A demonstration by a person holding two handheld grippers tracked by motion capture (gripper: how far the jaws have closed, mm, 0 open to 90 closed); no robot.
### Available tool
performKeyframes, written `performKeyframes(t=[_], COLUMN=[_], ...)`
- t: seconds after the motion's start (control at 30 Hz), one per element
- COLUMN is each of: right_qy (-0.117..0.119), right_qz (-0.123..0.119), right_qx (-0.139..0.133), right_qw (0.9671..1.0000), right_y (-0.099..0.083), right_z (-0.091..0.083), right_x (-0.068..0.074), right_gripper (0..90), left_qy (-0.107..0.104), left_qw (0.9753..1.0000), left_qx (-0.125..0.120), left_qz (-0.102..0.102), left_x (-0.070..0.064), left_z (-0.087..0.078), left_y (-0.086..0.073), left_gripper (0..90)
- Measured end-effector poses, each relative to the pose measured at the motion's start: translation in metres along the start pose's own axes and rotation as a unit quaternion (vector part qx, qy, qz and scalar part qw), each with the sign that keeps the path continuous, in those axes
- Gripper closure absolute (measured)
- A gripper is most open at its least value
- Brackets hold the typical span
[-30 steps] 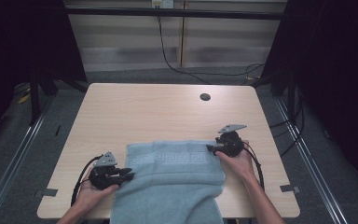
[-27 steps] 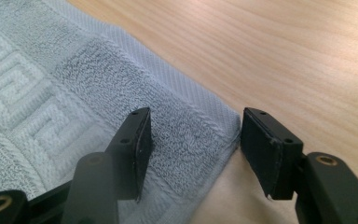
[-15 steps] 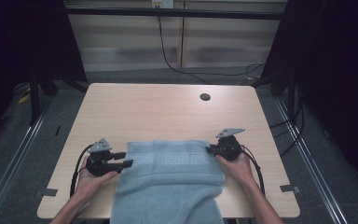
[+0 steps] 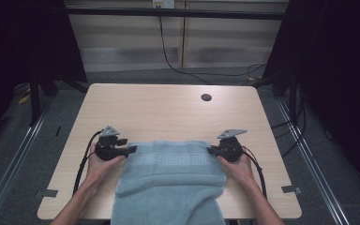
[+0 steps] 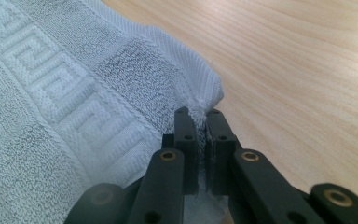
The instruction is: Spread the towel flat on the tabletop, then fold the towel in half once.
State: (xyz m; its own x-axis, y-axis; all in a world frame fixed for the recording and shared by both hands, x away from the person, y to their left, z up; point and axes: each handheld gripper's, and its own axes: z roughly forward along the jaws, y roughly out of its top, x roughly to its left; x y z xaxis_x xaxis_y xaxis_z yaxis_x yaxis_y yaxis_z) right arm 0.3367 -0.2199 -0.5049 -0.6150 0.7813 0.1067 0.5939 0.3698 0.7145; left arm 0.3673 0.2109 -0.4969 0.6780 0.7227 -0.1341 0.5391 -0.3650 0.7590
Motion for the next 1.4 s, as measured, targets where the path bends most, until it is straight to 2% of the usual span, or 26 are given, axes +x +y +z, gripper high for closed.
performKeyframes(t=[0.1,0.13,0.17,0.23,0.33,0.47,0.57,0.6,0.67,0.77,0.9,1.03,1.1,1.17,1.23,1.27,1.33,1.4], right_qy=[-0.001,-0.002,-0.002,0.003,0.003,0.002,0.001,0.002,0.006,0.011,0.021,0.033,0.038,0.041,0.038,0.041,0.043,0.045], right_qz=[0.000,0.000,0.000,0.002,0.003,0.004,0.005,0.005,0.013,0.015,0.031,0.048,0.051,0.048,0.052,0.053,0.061,0.057], right_qx=[0.001,0.002,0.002,0.000,0.001,0.001,0.002,0.001,0.000,-0.002,-0.005,-0.029,-0.043,-0.057,-0.065,-0.072,-0.090,-0.098], right_qw=[1.0000,1.0000,1.0000,1.0000,1.0000,1.0000,1.0000,1.0000,0.9999,0.9998,0.9993,0.9979,0.9970,0.9964,0.9957,0.9951,0.9932,0.9925], right_y=[0.000,0.000,0.000,0.000,0.000,0.000,0.000,0.000,0.000,0.000,0.001,0.006,0.012,0.018,0.023,0.025,0.029,0.035], right_z=[0.000,0.000,0.000,0.000,0.000,0.000,0.000,0.000,0.000,0.000,0.001,-0.003,-0.009,-0.015,-0.020,-0.023,-0.027,-0.032], right_x=[0.000,0.000,0.000,-0.001,-0.001,0.000,0.000,-0.001,-0.002,-0.003,-0.006,-0.009,-0.008,-0.008,-0.009,-0.012,-0.015,-0.018], right_gripper=[85.8,85.7,85.7,85.7,85.6,85.6,85.7,85.7,85.8,85.8,85.8,85.9,86.1,86.3,86.3,86.3,86.3,86.2], left_qy=[0.006,0.014,0.015,0.004,0.012,0.003,-0.022,-0.034,-0.042,-0.056,-0.070,-0.072,-0.074,-0.080,-0.076,-0.080,-0.077,-0.076], left_qw=[0.9999,0.9997,0.9996,0.9998,0.9995,0.9987,0.9974,0.9975,0.9976,0.9977,0.9975,0.9972,0.9968,0.9955,0.9953,0.9941,0.9936,0.9922], left_qx=[0.013,0.019,0.019,0.017,0.015,0.013,0.013,0.016,0.019,0.015,-0.001,-0.016,-0.024,-0.042,-0.057,-0.067,-0.077,-0.089], left_qz=[0.001,0.011,0.012,0.009,0.025,0.049,0.067,0.059,0.052,0.035,0.013,-0.009,-0.014,-0.027,-0.022,-0.031,-0.031,-0.042], left_x=[0.002,0.001,0.001,0.003,0.000,-0.005,-0.008,-0.009,-0.007,-0.004,0.002,0.007,0.007,0.006,0.004,0.006,0.009,0.012], left_z=[0.004,0.005,0.005,0.006,0.008,0.009,0.010,0.010,0.010,0.011,0.006,-0.002,-0.006,-0.010,-0.015,-0.018,-0.023,-0.026], left_y=[-0.004,-0.005,-0.006,-0.008,-0.007,-0.007,-0.007,-0.007,-0.006,-0.007,-0.007,-0.007,-0.004,0.002,0.008,0.011,0.018,0.025], left_gripper=[39.1,39.1,38.9,38.4,39.7,53.3,69.8,76.8,82.3,84.2,84.6,84.6,84.8,85.1,85.1,85.1,85.2,85.3])
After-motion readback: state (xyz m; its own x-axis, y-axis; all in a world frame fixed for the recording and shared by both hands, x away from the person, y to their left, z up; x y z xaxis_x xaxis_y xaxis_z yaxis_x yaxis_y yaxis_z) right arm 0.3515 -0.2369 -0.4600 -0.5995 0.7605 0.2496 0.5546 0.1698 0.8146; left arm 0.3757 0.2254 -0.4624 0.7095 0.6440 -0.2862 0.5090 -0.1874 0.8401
